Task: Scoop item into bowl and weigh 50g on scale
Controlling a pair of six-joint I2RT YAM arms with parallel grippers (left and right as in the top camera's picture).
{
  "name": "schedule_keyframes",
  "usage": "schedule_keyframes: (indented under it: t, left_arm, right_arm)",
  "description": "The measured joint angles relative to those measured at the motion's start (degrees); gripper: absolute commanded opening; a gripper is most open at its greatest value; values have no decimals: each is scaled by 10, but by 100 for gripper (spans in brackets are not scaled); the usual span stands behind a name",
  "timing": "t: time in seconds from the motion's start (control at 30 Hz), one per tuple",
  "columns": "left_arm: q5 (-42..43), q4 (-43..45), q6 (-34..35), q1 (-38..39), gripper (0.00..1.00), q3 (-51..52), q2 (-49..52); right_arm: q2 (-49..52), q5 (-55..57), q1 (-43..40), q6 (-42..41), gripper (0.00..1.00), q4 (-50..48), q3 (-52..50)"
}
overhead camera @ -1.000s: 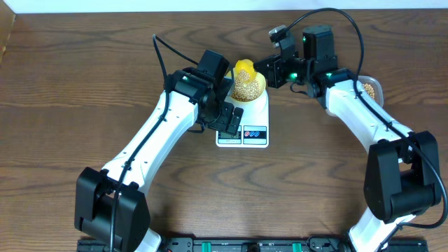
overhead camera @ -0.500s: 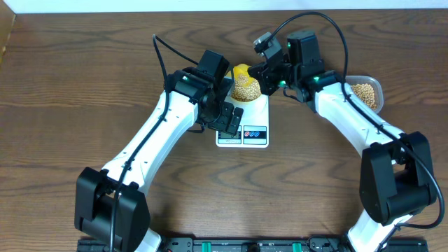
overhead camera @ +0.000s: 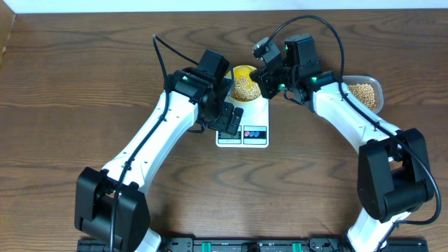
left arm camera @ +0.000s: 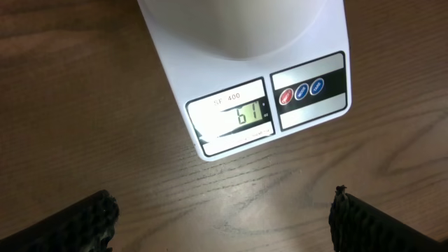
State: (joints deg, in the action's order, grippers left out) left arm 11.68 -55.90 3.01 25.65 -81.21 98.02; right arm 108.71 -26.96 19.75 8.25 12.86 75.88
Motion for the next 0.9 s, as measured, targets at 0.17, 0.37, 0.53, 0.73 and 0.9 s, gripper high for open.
schedule_keyframes:
  t: [0.17, 0.37, 0.53, 0.73, 0.9]
  left_arm:
    - [0, 0, 0, 0, 98, 0, 0]
    - [0, 0, 0, 0, 98, 0, 0]
    - [0, 0, 0, 0, 98, 0, 0]
    - [0, 0, 0, 0, 98, 0, 0]
    - [0, 0, 0, 0, 98, 0, 0]
  right_arm:
    - [0, 0, 2, -3, 1, 25, 0]
    - [0, -21, 12, -7, 1, 31, 0]
    - [1, -33, 17, -7, 1, 33, 0]
    - [1, -43, 17, -7, 1, 44, 0]
    - [1, -63, 17, -9, 1, 57, 0]
